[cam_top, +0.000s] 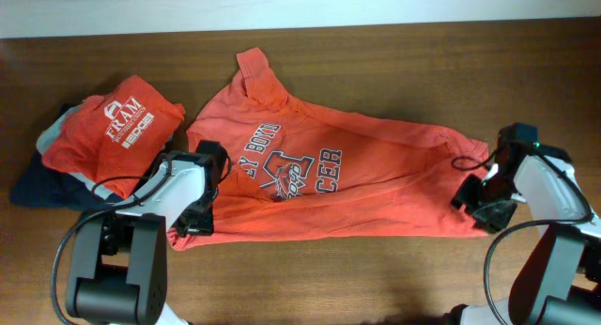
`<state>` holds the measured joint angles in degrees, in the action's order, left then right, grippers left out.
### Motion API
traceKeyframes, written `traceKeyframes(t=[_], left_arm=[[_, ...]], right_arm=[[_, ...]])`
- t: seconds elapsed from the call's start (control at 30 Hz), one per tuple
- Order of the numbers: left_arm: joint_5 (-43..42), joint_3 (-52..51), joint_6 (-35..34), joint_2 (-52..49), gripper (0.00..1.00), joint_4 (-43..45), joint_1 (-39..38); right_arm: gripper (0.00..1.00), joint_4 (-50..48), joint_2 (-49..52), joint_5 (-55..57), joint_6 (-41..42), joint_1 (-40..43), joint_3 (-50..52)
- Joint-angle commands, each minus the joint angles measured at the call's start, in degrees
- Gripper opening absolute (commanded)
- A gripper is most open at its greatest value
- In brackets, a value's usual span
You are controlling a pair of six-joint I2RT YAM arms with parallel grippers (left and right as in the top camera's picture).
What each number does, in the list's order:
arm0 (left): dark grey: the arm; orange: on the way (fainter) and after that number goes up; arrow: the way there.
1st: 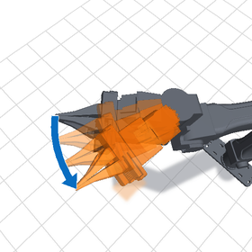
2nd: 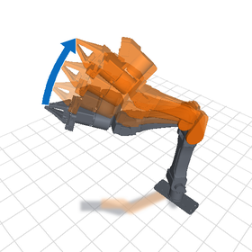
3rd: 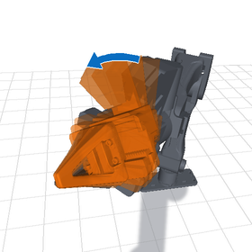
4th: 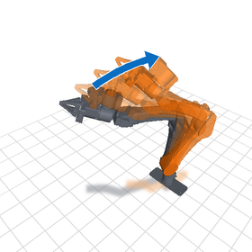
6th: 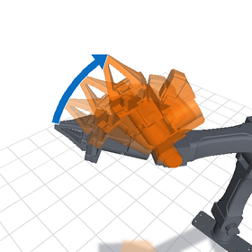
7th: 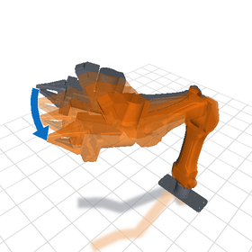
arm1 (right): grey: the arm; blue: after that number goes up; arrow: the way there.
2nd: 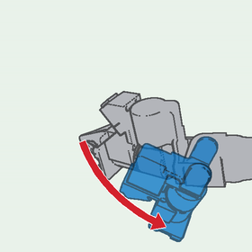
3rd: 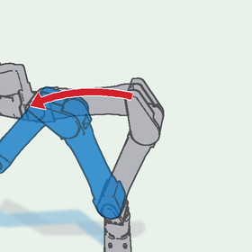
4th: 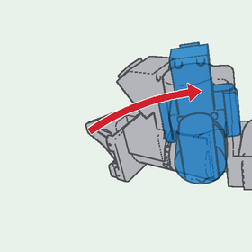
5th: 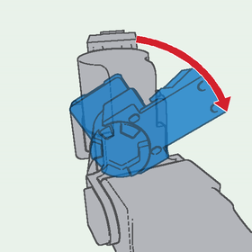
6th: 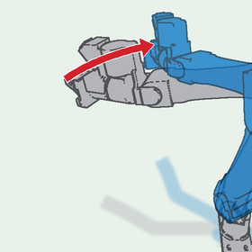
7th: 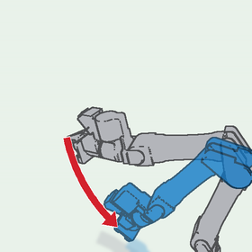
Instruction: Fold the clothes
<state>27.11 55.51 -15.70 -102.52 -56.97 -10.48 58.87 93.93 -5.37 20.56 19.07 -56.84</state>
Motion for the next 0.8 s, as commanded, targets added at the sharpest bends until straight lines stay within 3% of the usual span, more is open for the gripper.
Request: traceKeyframes(t=[0.0, 0.17, 0.27, 0.3, 0.47, 0.7, 0.77], left_arm=[[-6.3, -1.0, -1.4, -1.9, 0.77, 2.8, -0.2], [-6.3, -0.8, -1.4, -1.9, 0.78, 3.8, -0.2], [-6.3, -0.4, -1.4, -1.9, 0.78, 3.7, -0.2], [-6.3, -0.1, -1.4, -1.9, 0.78, 3.5, -0.2], [-6.3, 1.7, -1.4, -1.9, 0.78, 2.0, -0.2], [-6.3, 4.4, -1.4, -1.9, 0.78, 1.8, -0.2], [-6.3, 5.7, -1.0, -1.9, 0.78, 1.6, -0.2]], right_arm=[[0.56, -1.7, 0.1, 1.1, 1.5, -0.3, 3.5], [0.45, -13.8, 0.1, -1.8, 6.6, -0.3, 12.3], [0.09, -18.9, 0.1, 0.5, 8.2, 0.1, 16.2], [0.04, -18.4, 0.1, 3.7, 9.9, 0.6, 16.4], [0.04, -15.3, 0.1, 18.7, 13.6, 5.8, 16.2], [0.04, -14.2, 0.1, 18.4, 13.4, 13.3, 16.2], [0.11, -14.3, 0.1, 17.3, 13.4, 14.0, 16.2]])
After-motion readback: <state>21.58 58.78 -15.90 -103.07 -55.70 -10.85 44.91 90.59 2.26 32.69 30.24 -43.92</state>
